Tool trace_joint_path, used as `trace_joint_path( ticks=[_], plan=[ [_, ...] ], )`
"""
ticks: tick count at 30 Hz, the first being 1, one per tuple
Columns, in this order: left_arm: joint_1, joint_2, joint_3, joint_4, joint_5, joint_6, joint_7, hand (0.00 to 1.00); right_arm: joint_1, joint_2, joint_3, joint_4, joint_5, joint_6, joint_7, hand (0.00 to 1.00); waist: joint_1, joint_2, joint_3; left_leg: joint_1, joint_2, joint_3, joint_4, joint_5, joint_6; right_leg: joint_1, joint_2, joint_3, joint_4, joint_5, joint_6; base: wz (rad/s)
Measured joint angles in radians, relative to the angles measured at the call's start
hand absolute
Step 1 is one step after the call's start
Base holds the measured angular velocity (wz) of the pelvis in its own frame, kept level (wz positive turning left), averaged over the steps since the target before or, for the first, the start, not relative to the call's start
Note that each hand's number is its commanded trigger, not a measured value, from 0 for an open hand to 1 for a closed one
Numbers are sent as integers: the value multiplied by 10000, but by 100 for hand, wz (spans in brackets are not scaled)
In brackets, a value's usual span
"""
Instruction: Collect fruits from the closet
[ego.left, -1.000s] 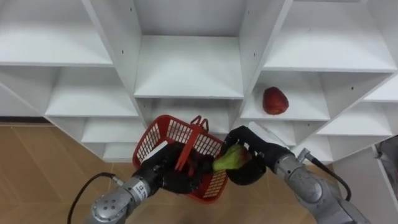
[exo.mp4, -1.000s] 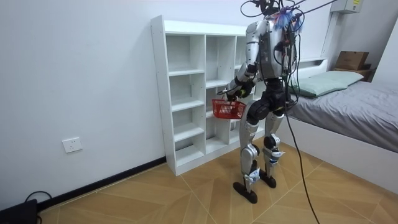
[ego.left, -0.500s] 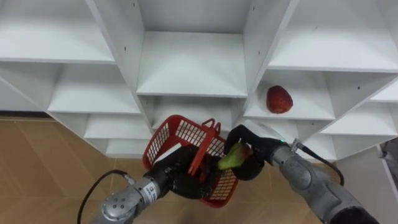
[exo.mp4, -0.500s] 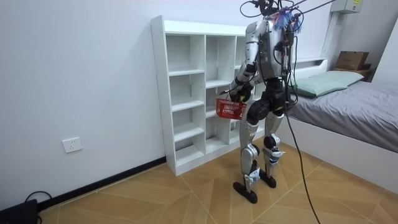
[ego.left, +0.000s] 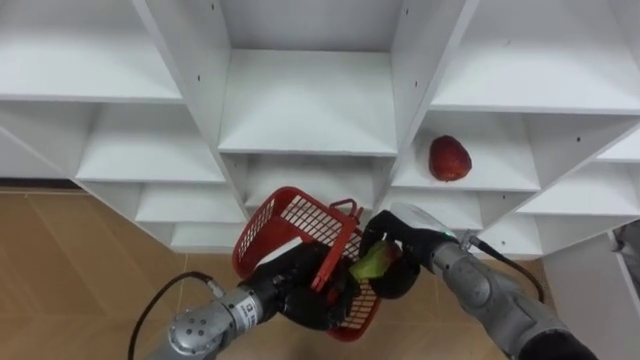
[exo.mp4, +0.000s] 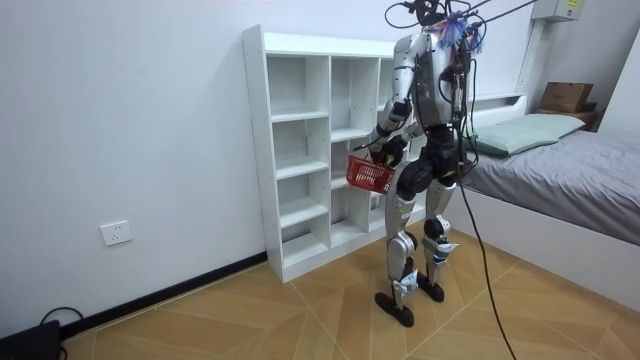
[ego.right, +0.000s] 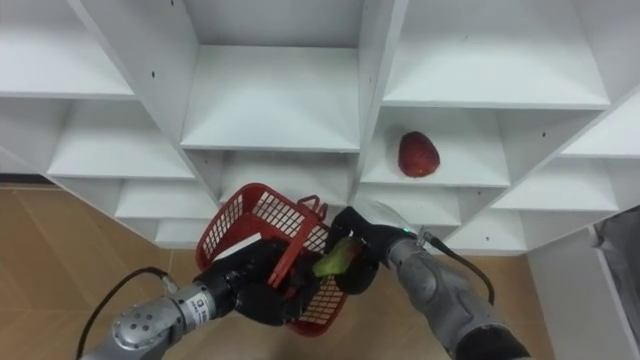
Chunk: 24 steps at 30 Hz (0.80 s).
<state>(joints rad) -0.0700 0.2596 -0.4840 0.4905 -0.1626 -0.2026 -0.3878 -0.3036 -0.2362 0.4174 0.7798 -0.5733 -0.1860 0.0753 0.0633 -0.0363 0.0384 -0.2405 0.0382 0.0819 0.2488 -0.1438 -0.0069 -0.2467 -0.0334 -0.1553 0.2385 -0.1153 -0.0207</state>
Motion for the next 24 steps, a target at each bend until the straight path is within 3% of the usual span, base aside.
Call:
trace_joint_path(
  ticks=[7, 8, 9, 10, 14, 24],
  plan=[
    [-165, 24, -107, 0, 1, 2, 1, 100, -34, 0, 271, 168, 18, 5, -136, 100, 80, 26, -8, -15, 2, 4, 6, 0, 0, -18, 5, 0, -11, 0, 0, 0],
    [-175, 23, -109, 0, 2, 3, 1, 100, -89, 6, 330, 314, 19, 5, -178, 60, 96, 36, -9, -15, 2, 5, 10, 0, 0, -17, 5, 1, -11, 0, 0, 0],
    [-185, 20, -120, 0, 2, 4, 3, 100, -97, 6, 334, 337, 25, 9, -183, 34, 106, 45, -5, -18, 2, 4, 13, 0, 0, -17, 5, 2, -13, 0, 0, 0],
    [-189, 19, -139, 0, 2, 8, 5, 100, -99, 9, 348, 337, 59, 9, -201, 0, 117, 66, -8, -26, 2, 0, 22, 0, 0, -16, 5, 0, -13, 0, 0, 0],
    [-216, -7, -322, 2, 1, 9, 45, 100, -180, 11, 370, 420, 147, 18, -325, 0, 113, 184, -23, -27, -1, -23, 31, 0, 0, 5, -1, -30, -12, 0, 0, 1],
    [-224, -204, -296, 13, -9, 114, 161, 100, -297, 219, 377, 551, 158, 23, -498, 0, -44, 195, -25, -24, 5, -20, 52, 1, -1, 24, -7, -63, -17, 3, -3, 0]
  ],
)
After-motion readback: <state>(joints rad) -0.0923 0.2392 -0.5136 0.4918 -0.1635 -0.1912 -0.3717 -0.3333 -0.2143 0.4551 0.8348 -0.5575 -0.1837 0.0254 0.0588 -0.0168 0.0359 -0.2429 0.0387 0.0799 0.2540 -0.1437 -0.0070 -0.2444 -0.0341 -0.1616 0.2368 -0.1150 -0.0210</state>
